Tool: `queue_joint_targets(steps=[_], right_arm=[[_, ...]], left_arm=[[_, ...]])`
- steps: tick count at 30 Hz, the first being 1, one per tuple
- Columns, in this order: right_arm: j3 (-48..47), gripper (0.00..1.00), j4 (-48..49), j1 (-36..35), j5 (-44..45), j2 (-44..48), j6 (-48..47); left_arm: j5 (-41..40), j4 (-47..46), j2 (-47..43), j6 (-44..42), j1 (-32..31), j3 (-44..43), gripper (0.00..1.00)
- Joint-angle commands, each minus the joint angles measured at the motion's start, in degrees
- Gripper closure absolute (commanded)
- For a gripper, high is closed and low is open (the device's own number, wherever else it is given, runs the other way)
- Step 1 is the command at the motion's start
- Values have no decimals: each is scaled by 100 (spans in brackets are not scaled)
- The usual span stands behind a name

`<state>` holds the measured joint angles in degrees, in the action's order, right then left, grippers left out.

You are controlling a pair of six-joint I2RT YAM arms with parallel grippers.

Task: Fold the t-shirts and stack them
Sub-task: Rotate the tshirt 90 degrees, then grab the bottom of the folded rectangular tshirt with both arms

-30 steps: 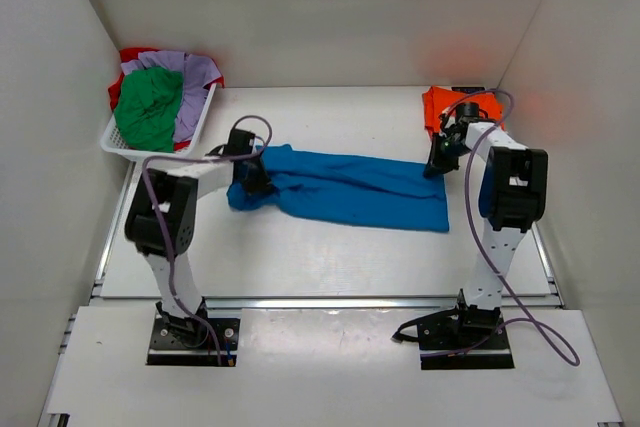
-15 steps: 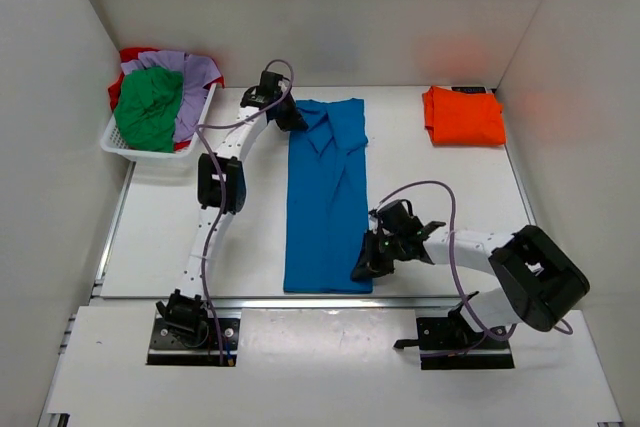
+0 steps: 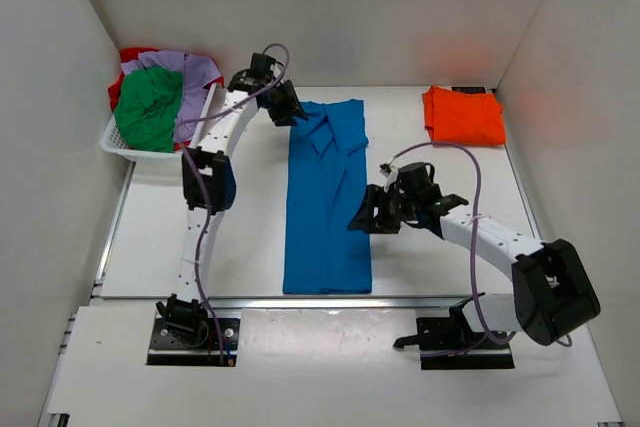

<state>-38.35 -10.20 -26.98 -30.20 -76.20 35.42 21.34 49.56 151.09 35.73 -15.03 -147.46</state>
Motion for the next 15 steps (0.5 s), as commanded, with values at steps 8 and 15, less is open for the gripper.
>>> queue_joint_targets(steps=[8,15], right_arm=[[599,42,-1424,501,155,1493,-186],[1900,43,-941,-184,506,2364,833]], left_arm=[[-367,-1352,-6779,-417,-238,8420,41],[-490,-1940,-9085,179,-817,11183,35]])
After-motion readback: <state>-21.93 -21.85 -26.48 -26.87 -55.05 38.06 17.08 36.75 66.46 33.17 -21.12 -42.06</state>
